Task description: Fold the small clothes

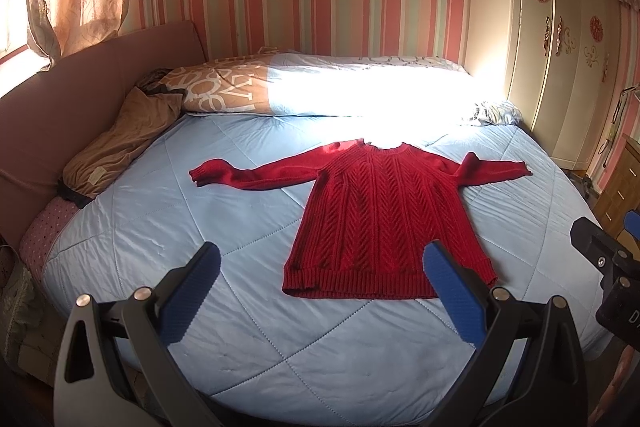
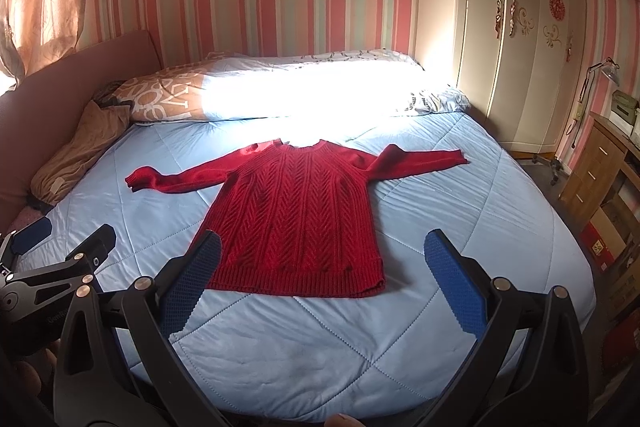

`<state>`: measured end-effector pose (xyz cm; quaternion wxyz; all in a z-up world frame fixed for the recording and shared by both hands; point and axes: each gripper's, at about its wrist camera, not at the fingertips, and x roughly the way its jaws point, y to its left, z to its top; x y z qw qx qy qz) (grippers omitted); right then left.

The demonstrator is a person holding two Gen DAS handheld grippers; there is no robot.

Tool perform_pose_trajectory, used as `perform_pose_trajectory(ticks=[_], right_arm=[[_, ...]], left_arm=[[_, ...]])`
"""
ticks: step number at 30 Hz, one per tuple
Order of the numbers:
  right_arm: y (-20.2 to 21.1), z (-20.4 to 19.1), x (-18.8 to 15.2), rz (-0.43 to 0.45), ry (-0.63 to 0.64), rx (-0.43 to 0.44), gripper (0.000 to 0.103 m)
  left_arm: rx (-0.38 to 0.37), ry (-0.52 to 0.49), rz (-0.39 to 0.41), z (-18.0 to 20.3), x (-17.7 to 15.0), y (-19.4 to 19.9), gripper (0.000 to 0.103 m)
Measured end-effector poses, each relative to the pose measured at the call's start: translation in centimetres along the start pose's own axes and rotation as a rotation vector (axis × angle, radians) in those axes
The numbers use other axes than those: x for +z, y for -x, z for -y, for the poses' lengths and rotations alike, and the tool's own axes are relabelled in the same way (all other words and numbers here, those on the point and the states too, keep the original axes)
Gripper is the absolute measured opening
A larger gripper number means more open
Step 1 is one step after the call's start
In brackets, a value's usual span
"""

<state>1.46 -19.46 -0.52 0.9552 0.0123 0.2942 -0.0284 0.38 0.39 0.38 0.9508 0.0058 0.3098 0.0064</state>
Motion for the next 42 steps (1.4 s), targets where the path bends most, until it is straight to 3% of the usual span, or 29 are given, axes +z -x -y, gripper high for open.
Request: perform_pose_trajectory(ticks=[23,35,42], right_arm=[[-1.4,0.8,0.7,-0.002,-0.013,-0.012,0.100],[-5.6,3.4,2.5,-0.010,-0.015,-0.029,0.100],[-10.8,8.5,3.9,0.002,-0.042,-0.045,0.100]], left_arm=[[0.004,-0.009,-0.011,0.7,0.1,-1.2,0.102],[0.002,-0.025,-0.034,2.0,1.5,-5.3,0.102],[-0.002,-0.004,-0.027,2.4,3.1,-9.1,0.102]])
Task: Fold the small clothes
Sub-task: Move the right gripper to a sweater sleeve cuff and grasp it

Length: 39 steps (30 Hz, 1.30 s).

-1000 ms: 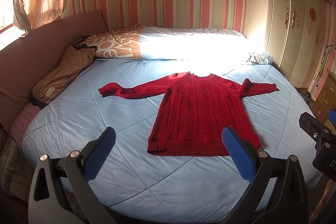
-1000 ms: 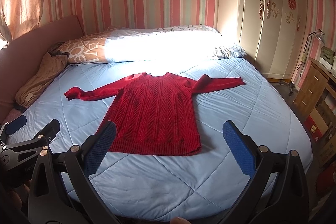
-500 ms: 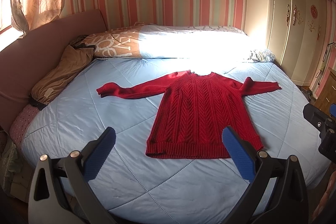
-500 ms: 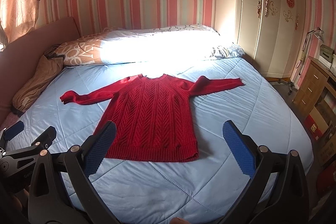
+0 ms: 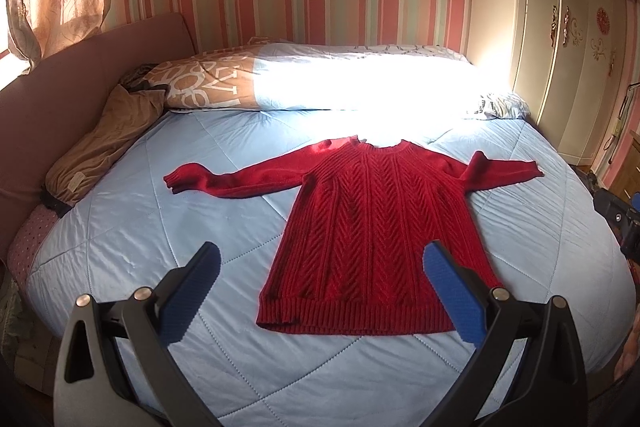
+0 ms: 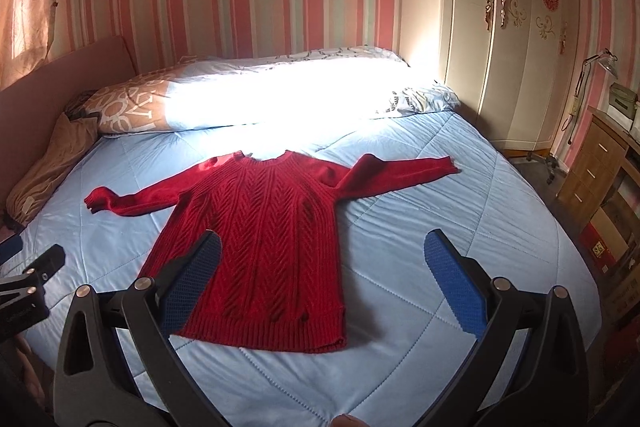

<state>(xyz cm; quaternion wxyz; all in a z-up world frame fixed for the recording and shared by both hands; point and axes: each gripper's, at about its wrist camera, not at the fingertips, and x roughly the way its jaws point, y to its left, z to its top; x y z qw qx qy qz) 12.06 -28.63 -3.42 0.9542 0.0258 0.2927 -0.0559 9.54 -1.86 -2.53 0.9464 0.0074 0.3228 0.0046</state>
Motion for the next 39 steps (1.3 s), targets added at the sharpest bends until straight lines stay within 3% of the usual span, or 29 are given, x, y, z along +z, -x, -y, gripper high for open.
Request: perform_pose_trajectory(ticks=[13,18,25,28,29,33,39], right_arm=[[-15.8,14.2,3.3,-0.035,0.008,-0.176,0.100],[-23.1,18.8,4.0,-0.056,-0.032,-0.112,0.100],[-31.1,22.2,3.9,-0.042,0.004,-0.072,0.100],[-34.2,24.1,3.8,-0.067,-0.041,-0.043,0.100],[-35.4,24.8,3.9,-0.078,-0.060,-0.037,0.099],[-40.1,28.3,4.5,-0.137,-0.132,-0.072,0.077],[-46.0,32.5,5.6,-0.205,-0.214,-0.115,0.077]], left_arm=[[0.027,0.012,-0.036,2.4,1.6,-9.2,0.102],[0.030,0.030,-0.039,3.9,1.8,-13.0,0.102],[0.030,0.077,-0.042,4.9,2.1,-17.4,0.102],[0.012,0.098,-0.050,5.1,2.1,-18.9,0.102],[0.017,0.096,-0.052,5.2,2.1,-19.2,0.102],[0.041,0.088,-0.057,5.3,1.9,-20.5,0.102],[0.075,0.076,-0.078,5.5,1.3,-22.6,0.102]])
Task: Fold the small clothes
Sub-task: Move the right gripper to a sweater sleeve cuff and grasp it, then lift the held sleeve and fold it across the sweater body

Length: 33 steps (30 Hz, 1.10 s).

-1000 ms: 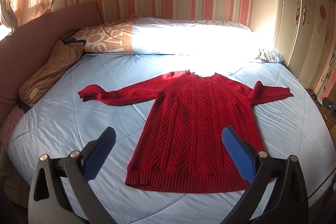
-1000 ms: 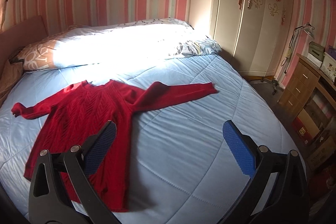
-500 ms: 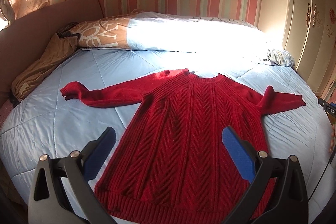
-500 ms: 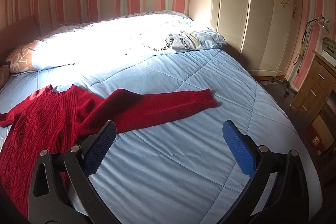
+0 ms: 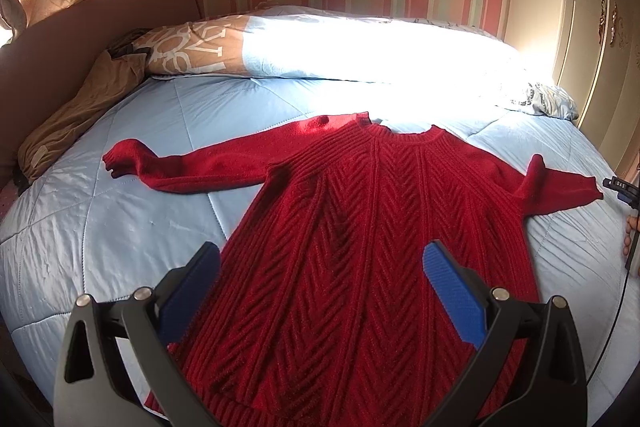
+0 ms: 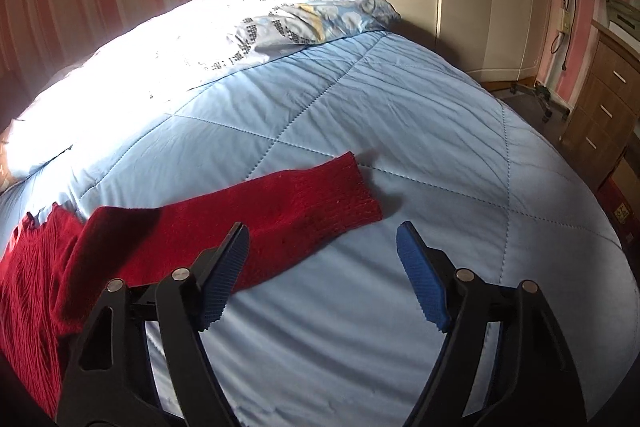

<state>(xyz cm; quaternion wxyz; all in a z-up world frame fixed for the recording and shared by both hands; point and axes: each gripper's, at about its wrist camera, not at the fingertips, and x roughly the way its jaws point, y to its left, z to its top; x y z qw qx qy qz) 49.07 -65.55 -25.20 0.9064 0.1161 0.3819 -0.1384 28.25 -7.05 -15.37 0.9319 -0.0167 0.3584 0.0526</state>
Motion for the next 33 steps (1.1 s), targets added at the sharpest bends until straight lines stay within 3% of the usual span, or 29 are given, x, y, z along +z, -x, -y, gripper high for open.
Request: perform_pose_trajectory(ticks=[2,6,11,12,13,15,18,26,29,33], right_arm=[[-1.8,0.8,0.6,-0.021,-0.041,0.009,0.076],[-5.4,2.4,1.2,-0.104,-0.156,0.017,0.059],[-7.4,3.0,1.5,-0.134,-0.210,0.021,0.057],[-7.7,3.1,1.7,-0.131,-0.211,0.015,0.050],[-7.8,3.1,1.9,-0.127,-0.213,0.010,0.029],[-7.5,3.1,2.1,-0.114,-0.228,0.005,0.022],[-6.4,2.3,2.3,-0.078,-0.198,0.017,0.016],[-0.3,0.2,3.4,0.082,-0.153,-0.007,0.015],[3.3,-2.6,4.1,0.151,-0.074,0.023,0.015],[8.7,-8.3,5.0,0.234,0.003,0.132,0.015]], left_arm=[[0.005,0.003,-0.003,0.0,-0.1,-0.4,0.102],[0.016,-0.003,-0.004,0.2,-0.4,-1.0,0.102],[0.031,-0.005,-0.007,0.0,-0.6,-1.5,0.102],[0.032,-0.006,-0.008,-0.1,-0.6,-1.6,0.102],[0.035,-0.006,-0.007,-0.1,-0.6,-1.7,0.102],[0.037,-0.002,-0.010,-0.2,-0.7,-1.8,0.102],[0.033,0.004,-0.014,-0.4,-0.6,-1.8,0.102],[0.037,0.025,0.006,-1.4,-0.1,-0.5,0.102],[0.037,0.034,0.012,-2.1,0.1,0.1,0.102],[0.034,0.063,0.025,-3.6,0.5,0.9,0.102]])
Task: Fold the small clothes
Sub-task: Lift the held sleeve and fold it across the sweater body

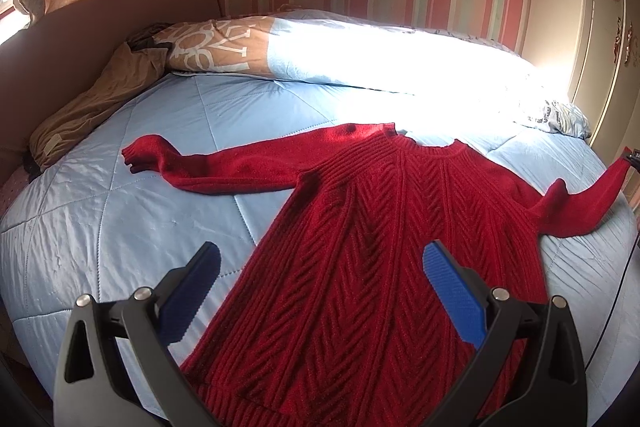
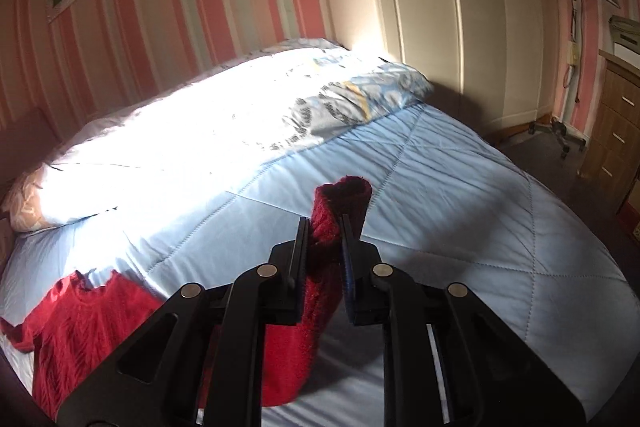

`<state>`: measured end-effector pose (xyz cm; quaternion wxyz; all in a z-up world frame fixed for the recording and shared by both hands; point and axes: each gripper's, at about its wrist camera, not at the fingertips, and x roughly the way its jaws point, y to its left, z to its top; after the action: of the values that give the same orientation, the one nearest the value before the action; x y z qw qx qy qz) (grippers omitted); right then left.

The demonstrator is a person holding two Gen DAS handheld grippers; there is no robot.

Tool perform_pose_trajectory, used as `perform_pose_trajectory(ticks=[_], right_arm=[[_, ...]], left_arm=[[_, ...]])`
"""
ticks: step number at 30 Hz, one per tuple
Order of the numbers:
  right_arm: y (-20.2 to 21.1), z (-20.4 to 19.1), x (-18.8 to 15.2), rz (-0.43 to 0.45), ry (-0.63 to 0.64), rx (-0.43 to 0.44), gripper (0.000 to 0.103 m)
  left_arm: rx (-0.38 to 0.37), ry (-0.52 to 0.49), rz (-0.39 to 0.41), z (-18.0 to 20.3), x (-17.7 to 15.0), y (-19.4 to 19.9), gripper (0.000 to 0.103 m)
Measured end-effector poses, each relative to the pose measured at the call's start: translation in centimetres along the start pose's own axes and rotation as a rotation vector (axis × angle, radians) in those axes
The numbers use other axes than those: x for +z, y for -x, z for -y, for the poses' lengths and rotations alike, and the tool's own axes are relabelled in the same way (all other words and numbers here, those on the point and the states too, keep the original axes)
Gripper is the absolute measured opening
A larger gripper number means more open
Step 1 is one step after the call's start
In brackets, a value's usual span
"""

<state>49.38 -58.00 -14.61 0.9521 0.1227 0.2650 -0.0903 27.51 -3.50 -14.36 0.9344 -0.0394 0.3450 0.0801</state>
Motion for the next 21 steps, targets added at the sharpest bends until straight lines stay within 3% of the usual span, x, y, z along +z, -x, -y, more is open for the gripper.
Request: perform_pose_trajectory(ticks=[5,9,16,21], right_arm=[[5.7,-9.9,1.3,0.095,0.090,0.157,0.015],[7.1,-17.8,1.2,0.091,0.127,0.277,0.015],[5.4,-30.5,-3.6,0.018,0.278,0.384,0.015],[1.3,-36.7,-8.5,-0.072,0.385,0.388,0.015]], left_arm=[[0.001,0.025,0.018,-2.6,0.6,1.3,0.102],[0.015,0.060,0.033,-5.4,1.0,2.2,0.102],[0.031,0.111,0.027,-9.9,0.9,3.0,0.102],[0.044,0.128,0.025,-12.4,0.8,3.0,0.102]])
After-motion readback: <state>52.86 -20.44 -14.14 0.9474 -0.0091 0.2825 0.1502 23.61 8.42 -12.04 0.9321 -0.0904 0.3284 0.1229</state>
